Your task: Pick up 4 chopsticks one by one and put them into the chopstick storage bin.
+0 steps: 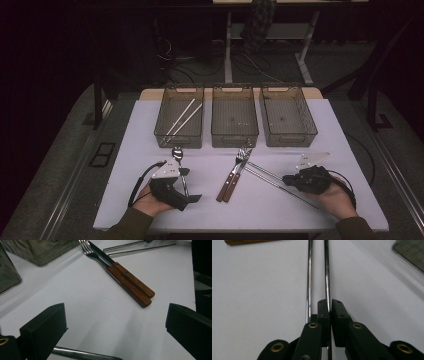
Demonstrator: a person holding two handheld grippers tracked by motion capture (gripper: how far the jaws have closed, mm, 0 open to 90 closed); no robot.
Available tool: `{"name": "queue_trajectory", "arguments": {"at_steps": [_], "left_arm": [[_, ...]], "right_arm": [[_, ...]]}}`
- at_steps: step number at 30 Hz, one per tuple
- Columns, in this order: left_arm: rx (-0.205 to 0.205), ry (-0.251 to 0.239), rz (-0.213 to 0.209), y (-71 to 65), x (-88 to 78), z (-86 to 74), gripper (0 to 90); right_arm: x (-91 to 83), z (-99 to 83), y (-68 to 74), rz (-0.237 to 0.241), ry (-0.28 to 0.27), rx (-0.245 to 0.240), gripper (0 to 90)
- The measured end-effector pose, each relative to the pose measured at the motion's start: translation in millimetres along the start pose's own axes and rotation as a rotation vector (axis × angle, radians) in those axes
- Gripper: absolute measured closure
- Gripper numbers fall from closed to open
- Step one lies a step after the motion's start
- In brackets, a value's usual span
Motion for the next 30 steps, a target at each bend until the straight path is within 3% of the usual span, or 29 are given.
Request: {"name": "queue_trajectory", "arguments": {"at_steps": [15,30], "left_arm": [[0.011,-0.003,-0.002,-0.9,-0.8,0.1,1.6],[0.019,0.001,0.009,-0.7,-0.8,-0.5,0.8]], "right_arm": [[-16.6,12.0,0.0,0.007,-0.067,0.001,85.6],[-29.0,39.1,-0.9,0.028,-0.170,0.022,85.6]]}}
Point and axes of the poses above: each handheld gripper's, and its own axes: x roughly forward along the jaws, z roughly out of its top, y roughly to its left, the point moved 8 cm from there along x, roughly forward along the jaws, and after that the axes turned 3 degrees about -x, right-handed, at the moved point
